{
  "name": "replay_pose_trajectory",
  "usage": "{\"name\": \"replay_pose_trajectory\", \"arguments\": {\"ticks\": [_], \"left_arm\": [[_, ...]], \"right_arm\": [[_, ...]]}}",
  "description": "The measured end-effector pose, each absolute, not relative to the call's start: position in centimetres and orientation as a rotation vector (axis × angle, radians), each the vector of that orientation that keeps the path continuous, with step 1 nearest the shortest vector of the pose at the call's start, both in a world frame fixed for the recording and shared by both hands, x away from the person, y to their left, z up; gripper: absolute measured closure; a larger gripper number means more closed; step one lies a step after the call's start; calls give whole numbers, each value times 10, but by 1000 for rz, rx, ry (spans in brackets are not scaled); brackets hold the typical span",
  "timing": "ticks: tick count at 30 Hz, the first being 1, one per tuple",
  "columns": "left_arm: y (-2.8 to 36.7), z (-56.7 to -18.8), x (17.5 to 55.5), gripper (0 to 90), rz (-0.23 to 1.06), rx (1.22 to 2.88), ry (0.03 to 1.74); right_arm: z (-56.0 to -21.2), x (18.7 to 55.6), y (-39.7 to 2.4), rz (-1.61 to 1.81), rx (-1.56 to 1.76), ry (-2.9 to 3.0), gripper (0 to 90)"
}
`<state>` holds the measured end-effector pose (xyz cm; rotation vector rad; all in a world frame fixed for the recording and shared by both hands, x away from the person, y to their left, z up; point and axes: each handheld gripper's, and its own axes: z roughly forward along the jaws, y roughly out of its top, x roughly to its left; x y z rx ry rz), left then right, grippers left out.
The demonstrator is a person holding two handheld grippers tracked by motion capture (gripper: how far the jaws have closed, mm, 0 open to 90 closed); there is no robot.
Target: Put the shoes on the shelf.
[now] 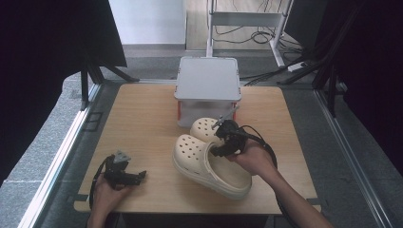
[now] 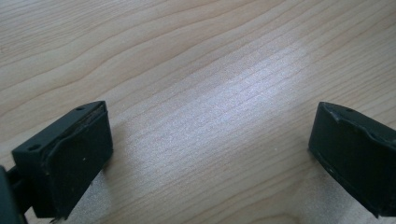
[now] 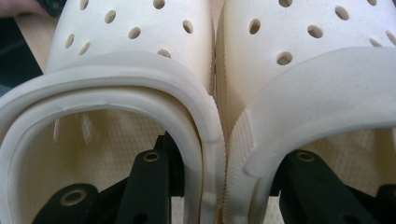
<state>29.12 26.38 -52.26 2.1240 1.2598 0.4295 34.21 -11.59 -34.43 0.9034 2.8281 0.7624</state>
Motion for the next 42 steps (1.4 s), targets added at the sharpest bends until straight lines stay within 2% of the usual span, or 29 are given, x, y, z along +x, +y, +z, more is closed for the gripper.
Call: {"name": "replay_pose_trajectory", "arguments": {"ticks": [13, 20, 42], "left_arm": [[264, -522, 291, 0, 428, 2126, 1260], [264, -522, 291, 0, 424, 2126, 1259], [264, -522, 291, 0, 428, 2126, 1260]], "right_arm": [[-291, 363, -117, 780, 1023, 2728, 645], [-268, 389, -114, 749, 1124, 2652, 645], [-245, 489, -78, 756, 1498, 2346, 645]]}}
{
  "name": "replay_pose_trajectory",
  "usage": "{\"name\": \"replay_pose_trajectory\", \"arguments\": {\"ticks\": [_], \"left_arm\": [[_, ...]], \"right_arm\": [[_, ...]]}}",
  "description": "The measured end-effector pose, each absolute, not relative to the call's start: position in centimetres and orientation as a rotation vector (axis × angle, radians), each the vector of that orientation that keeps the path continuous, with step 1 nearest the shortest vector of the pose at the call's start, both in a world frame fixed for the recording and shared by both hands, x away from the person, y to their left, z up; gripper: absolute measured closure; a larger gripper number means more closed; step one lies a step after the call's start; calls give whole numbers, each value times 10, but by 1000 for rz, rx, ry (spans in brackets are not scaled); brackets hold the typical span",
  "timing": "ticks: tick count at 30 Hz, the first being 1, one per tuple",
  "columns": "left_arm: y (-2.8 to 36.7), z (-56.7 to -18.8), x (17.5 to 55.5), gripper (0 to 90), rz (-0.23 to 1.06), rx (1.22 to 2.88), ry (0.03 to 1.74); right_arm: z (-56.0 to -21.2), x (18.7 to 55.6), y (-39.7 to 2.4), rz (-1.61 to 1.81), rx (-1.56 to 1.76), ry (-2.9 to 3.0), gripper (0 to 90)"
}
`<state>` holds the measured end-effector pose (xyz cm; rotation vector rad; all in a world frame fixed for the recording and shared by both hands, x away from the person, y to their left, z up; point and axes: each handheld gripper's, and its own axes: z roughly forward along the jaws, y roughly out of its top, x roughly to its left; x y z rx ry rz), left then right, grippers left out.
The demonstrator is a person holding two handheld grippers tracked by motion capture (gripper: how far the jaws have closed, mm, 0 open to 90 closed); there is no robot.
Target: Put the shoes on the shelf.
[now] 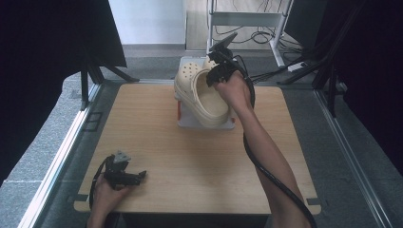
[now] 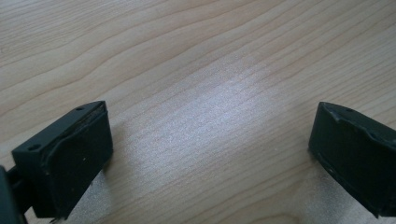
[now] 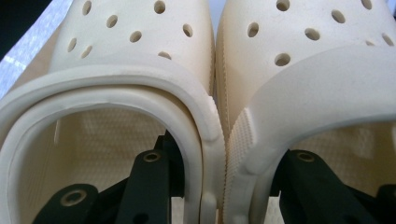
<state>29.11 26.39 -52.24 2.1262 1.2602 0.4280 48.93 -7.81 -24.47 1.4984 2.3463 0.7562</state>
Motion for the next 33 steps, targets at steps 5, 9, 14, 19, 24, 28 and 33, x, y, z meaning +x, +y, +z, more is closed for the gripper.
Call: {"name": "replay_pose_trajectory", "arguments": {"ticks": [5, 9, 14, 19, 24, 28, 33], "left_arm": [[264, -522, 291, 0, 428, 2126, 1260], [264, -522, 291, 0, 428, 2126, 1260], [264, -522, 291, 0, 425, 2128, 1260], [264, -522, 291, 0, 425, 2128, 1260], [264, -522, 291, 0, 423, 2128, 1260], [264, -522, 291, 0, 423, 2127, 1260], [264, -522, 291, 0, 423, 2128, 1260]], "right_arm": [[-244, 509, -71, 750, 1558, 2280, 645], [-245, 525, -67, 741, 1602, 2238, 644], [-247, 546, -64, 751, 1676, 2177, 643], [-253, 565, -60, 736, 1726, 2124, 642], [-259, 582, -55, 741, 1754, 2086, 642], [-265, 593, -52, 743, 1768, 2059, 642], [-274, 603, -49, 745, 1776, 2044, 640]]}}
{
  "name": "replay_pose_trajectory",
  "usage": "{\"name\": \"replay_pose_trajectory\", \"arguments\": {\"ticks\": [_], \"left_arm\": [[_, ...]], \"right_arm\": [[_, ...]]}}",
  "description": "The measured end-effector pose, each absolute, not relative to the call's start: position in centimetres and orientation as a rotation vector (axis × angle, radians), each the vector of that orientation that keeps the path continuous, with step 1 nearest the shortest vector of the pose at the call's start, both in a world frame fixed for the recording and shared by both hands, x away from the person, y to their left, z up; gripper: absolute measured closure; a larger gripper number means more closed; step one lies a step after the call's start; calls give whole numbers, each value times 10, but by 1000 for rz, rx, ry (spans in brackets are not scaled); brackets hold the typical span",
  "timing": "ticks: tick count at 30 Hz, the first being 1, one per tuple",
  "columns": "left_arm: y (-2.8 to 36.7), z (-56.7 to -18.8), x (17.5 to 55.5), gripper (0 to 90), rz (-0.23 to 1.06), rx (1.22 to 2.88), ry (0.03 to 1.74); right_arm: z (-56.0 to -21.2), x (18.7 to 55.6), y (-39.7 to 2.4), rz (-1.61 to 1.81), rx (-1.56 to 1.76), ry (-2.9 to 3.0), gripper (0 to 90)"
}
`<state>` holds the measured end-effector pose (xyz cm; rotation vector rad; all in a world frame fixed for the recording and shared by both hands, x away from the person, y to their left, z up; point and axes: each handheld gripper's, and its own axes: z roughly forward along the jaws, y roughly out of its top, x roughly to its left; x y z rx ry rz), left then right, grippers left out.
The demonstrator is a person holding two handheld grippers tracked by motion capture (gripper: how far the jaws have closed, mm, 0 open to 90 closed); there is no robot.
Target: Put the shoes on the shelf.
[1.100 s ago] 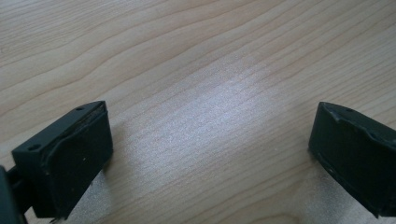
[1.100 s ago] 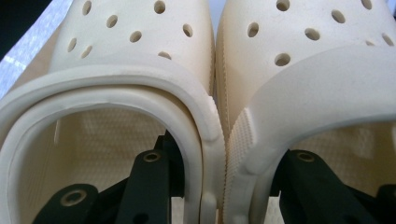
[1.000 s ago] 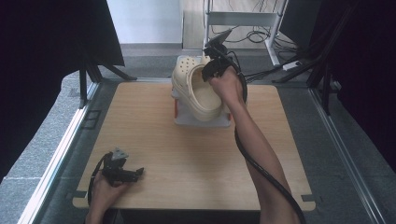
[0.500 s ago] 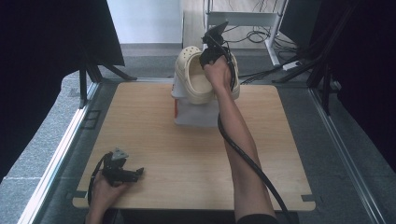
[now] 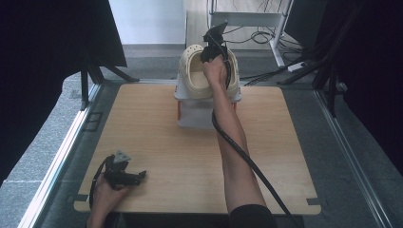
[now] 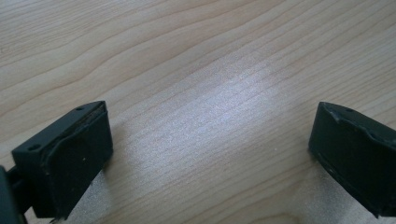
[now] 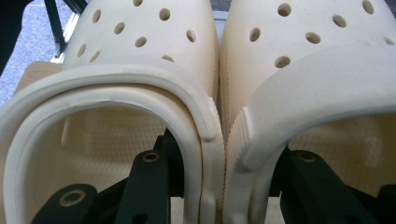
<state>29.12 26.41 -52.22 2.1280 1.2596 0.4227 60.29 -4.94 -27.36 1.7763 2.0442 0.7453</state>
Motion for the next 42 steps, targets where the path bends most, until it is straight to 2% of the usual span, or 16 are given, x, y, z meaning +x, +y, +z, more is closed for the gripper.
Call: {"name": "replay_pose_trajectory", "arguments": {"ticks": [6, 11, 19, 27, 38, 42], "left_arm": [[264, -522, 291, 0, 425, 2128, 1260], [264, -522, 291, 0, 425, 2125, 1262], [264, -522, 291, 0, 425, 2128, 1261], [264, -522, 291, 0, 426, 2128, 1262], [264, -522, 291, 0, 428, 2127, 1262], [264, -522, 291, 0, 428, 2126, 1263]], "right_arm": [[-288, 613, -46, 736, 1773, 2053, 629], [-293, 613, -50, 761, 1743, 2064, 581], [-280, 601, -54, 773, 1529, 2151, 334], [-278, 584, -64, 814, 1404, 2234, 192], [-269, 556, -80, 874, 1252, 2318, 121], [-266, 544, -81, 888, 1185, 2347, 37]]}}
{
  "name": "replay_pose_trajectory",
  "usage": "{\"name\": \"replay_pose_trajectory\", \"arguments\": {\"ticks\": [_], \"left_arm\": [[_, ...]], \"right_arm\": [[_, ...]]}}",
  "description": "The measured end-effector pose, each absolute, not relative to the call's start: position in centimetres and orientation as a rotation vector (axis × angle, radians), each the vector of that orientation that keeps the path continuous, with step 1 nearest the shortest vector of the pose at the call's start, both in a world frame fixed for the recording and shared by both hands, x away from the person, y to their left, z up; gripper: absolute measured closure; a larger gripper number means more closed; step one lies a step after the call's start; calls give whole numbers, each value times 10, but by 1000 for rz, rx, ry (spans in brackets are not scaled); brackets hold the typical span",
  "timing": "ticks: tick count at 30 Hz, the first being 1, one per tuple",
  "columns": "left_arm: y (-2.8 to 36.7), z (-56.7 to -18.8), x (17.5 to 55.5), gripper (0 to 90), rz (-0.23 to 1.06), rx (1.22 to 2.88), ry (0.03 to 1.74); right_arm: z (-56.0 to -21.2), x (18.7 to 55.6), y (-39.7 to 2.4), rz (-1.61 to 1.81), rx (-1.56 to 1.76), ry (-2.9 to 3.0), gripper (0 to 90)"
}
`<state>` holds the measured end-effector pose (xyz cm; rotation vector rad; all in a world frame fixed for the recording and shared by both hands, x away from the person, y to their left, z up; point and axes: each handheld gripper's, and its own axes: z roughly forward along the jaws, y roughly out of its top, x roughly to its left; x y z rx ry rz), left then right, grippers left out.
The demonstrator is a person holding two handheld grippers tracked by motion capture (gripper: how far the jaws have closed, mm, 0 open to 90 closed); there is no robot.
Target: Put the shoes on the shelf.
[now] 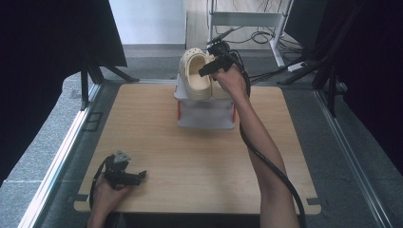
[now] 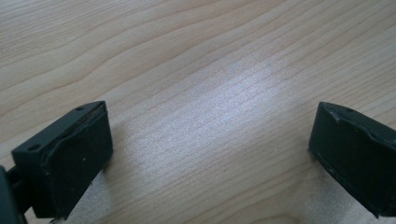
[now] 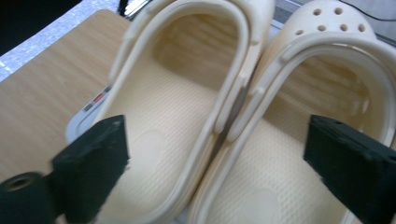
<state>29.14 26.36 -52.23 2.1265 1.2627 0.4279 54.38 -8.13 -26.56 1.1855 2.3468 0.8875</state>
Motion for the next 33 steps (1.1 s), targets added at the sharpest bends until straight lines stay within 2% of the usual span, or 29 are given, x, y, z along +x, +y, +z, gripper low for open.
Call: {"name": "replay_pose_trajectory", "arguments": {"ticks": [2, 17, 33], "left_arm": [[264, -522, 291, 0, 428, 2126, 1263], [264, -522, 291, 0, 426, 2127, 1262], [263, -523, 292, 0, 432, 2123, 1263]], "right_arm": [[-265, 536, -82, 897, 1150, 2360, 0], [-268, 495, -103, 925, 1020, 2429, 0], [-284, 450, -146, 994, 975, 2455, 0]]}}
